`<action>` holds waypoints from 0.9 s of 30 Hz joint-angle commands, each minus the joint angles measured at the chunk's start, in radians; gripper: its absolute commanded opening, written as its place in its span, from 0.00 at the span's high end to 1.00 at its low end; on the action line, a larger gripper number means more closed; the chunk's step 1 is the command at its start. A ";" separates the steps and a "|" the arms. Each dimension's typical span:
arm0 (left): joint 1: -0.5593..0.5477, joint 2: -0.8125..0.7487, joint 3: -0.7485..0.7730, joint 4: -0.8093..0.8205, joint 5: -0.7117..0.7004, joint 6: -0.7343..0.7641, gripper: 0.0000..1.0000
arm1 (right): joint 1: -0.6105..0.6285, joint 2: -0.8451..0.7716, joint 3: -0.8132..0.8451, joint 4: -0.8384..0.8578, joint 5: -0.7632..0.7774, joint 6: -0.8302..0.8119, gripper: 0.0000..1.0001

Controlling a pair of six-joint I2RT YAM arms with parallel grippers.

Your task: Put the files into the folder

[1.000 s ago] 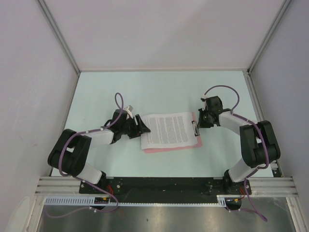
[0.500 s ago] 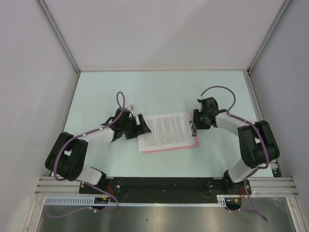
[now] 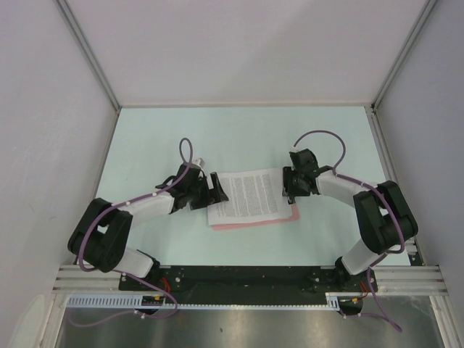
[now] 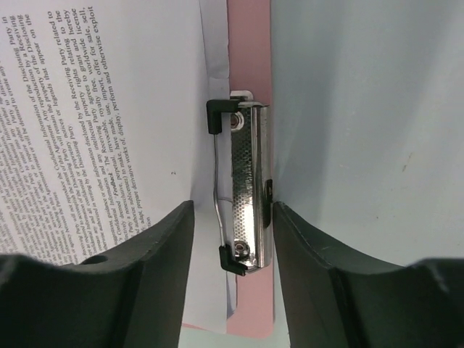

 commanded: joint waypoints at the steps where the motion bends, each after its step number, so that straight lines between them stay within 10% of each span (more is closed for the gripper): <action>1: -0.018 0.018 0.004 -0.051 -0.024 0.000 0.09 | 0.023 0.029 0.005 0.050 0.073 0.017 0.52; 13: -0.029 -0.014 0.112 -0.268 -0.182 0.048 0.00 | 0.054 0.103 0.019 -0.009 0.221 0.039 0.73; 27: -0.029 0.022 0.259 -0.356 -0.331 0.046 0.05 | 0.092 0.173 0.088 -0.088 0.306 0.056 0.62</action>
